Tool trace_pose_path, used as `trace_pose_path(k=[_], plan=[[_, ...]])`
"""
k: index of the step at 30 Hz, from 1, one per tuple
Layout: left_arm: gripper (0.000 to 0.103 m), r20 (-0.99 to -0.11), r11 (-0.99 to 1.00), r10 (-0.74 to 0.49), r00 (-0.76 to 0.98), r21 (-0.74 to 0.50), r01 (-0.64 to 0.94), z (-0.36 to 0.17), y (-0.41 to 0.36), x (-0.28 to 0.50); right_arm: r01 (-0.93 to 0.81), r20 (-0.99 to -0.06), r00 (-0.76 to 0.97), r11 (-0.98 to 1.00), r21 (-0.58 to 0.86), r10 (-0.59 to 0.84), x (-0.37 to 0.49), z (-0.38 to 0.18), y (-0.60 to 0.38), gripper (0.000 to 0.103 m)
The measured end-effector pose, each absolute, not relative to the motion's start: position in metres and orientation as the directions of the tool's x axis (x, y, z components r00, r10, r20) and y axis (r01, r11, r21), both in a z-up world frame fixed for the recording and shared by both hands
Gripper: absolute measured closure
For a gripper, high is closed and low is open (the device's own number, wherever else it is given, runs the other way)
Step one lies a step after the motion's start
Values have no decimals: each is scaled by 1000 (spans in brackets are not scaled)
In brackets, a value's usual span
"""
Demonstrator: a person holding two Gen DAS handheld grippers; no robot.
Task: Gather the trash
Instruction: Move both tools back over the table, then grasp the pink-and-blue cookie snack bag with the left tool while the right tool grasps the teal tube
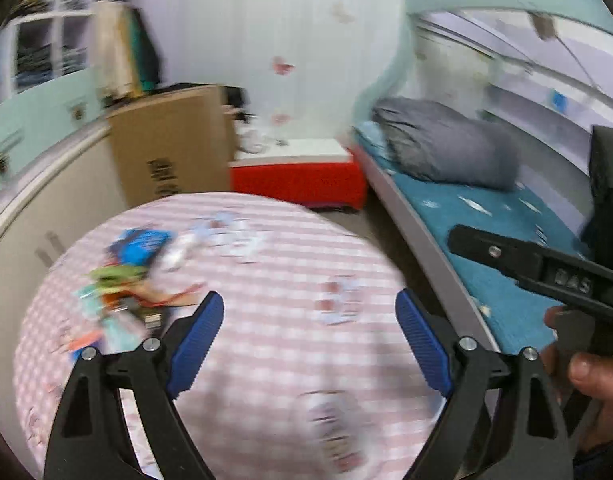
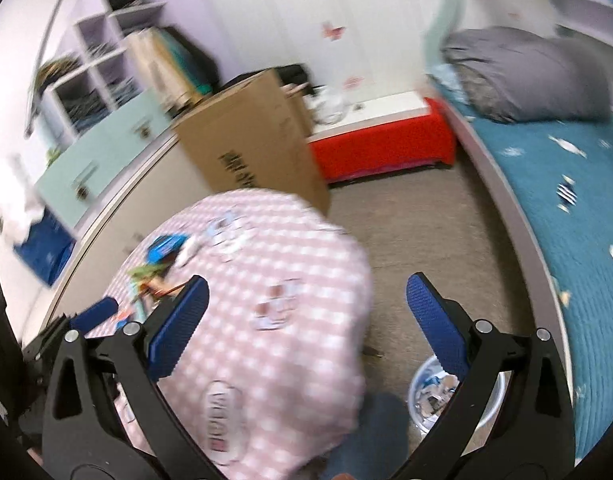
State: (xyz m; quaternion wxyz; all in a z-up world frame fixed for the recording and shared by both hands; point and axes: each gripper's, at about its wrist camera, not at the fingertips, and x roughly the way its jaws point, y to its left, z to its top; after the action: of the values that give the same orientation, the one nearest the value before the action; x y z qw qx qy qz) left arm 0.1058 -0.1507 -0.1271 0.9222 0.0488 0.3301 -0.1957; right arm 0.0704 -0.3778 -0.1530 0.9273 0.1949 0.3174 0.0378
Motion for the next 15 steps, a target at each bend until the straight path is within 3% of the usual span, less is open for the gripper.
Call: trace_pose_path(k=[8,15], plan=[[14,-652,998,-60,755,-65,23,-151,-12,128,-124,-597,741,936,330,309,103,-147,-279,6],[14,-718,989,-4,696,-104,-102,-183,45,139,-256,-637,662,918,303,395,121,-160,-210,6]])
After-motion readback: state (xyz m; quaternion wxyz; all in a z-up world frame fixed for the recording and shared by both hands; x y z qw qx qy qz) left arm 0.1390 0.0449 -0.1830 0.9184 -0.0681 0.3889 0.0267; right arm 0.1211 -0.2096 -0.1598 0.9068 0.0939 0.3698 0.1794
